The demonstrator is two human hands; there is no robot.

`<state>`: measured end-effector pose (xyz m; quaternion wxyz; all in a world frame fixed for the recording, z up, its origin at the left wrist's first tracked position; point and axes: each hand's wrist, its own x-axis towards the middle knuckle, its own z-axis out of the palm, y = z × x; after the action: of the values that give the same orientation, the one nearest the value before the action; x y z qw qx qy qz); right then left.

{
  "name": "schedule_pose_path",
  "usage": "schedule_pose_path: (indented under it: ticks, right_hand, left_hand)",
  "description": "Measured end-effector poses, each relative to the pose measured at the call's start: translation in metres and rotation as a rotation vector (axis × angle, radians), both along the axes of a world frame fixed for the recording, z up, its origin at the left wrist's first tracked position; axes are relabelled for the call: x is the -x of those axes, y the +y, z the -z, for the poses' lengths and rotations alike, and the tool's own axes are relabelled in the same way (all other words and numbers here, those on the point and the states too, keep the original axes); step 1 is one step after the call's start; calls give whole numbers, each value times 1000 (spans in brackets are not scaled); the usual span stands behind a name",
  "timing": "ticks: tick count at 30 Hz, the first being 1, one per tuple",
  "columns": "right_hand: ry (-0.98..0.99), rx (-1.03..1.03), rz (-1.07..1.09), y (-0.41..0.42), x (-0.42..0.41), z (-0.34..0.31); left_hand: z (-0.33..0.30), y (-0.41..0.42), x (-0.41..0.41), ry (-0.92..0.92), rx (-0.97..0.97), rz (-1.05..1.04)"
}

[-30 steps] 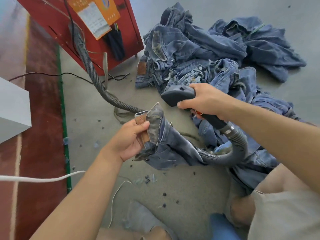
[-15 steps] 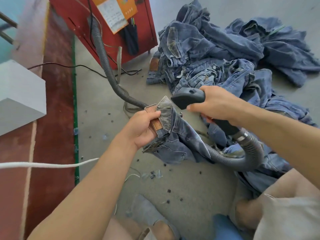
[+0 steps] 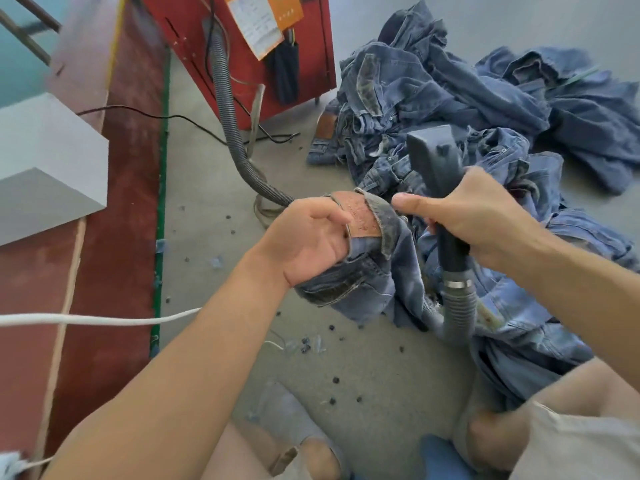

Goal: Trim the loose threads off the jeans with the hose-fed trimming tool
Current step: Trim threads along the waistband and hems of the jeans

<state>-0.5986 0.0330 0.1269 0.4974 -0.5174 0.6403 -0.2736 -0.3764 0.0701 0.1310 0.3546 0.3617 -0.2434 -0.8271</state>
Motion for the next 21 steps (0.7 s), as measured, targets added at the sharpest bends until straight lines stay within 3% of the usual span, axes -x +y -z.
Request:
schedule_pose_path:
  ticks: [4,8,11,16,21]
  right_hand:
    - [120,20,-2,2,-13,13]
    - [97,60,49,-8,-9,19]
    - [108,80,73,-11,-8,25]
    - [-63,21,26,-20,-1,27]
    - [92,-56,-29,-18,4,38]
  left_hand:
    - [-4,-4,7,111,82,51]
    - [-2,-2,5,-64,89,20]
    - [8,2,13,-157,-24,-65]
    - [21,5,12,-259,-203,81]
    - [23,-1,0,-115,-206,-72]
